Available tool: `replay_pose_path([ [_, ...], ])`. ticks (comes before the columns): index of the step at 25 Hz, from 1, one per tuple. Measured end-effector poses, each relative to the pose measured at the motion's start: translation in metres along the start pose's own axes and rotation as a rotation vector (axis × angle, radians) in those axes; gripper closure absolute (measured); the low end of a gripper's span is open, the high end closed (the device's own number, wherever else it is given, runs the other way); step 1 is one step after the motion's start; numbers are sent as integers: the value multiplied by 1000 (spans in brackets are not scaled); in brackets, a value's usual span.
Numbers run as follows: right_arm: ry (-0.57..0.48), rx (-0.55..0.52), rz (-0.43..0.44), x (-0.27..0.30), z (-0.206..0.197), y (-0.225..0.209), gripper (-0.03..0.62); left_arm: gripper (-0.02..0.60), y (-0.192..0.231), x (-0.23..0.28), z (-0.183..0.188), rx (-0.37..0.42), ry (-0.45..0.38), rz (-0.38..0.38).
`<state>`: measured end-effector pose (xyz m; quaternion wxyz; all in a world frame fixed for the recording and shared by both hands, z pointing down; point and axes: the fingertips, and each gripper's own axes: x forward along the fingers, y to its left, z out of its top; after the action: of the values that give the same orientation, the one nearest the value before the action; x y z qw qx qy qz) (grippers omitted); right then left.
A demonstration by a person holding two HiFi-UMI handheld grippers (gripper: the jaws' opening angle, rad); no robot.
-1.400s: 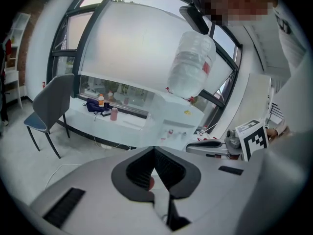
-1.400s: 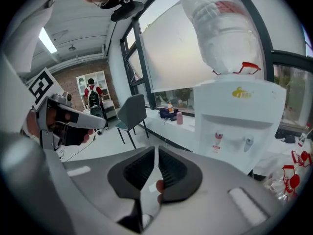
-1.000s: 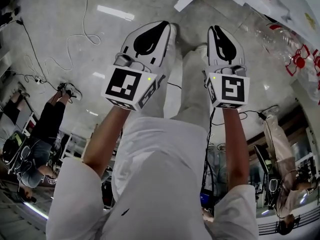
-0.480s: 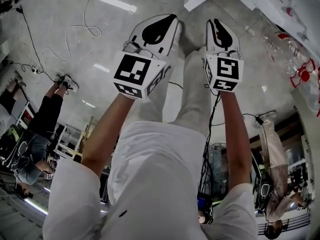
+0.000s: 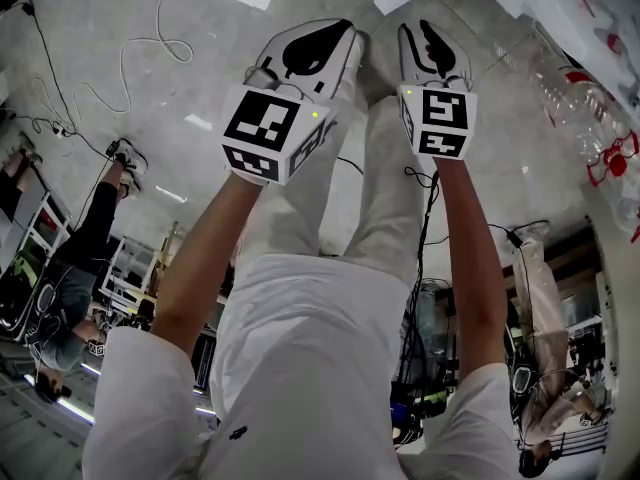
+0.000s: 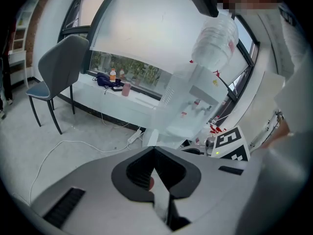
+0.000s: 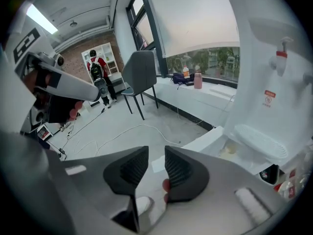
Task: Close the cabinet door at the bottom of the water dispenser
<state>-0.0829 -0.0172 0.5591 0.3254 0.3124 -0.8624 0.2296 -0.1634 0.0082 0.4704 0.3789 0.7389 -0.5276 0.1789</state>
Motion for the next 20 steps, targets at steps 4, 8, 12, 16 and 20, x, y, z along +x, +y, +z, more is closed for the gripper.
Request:
replay_pose_path([
  [4, 29, -2, 21, 20, -11, -1, 480, 579, 11, 7, -13, -16, 14, 8],
  [8, 45, 1, 20, 38, -20, -3, 468, 578, 18, 9, -22, -23, 19, 18],
  [12, 65, 11, 4, 52, -32, -3, 444, 580, 25, 10, -29, -24, 23, 25],
  [16, 80, -24, 16, 64, -46, 0, 441, 579, 30, 16, -38, -22, 30, 28],
  [20, 106, -20, 9, 78, -60, -2, 422, 578, 38, 23, -45, -25, 33, 32],
])
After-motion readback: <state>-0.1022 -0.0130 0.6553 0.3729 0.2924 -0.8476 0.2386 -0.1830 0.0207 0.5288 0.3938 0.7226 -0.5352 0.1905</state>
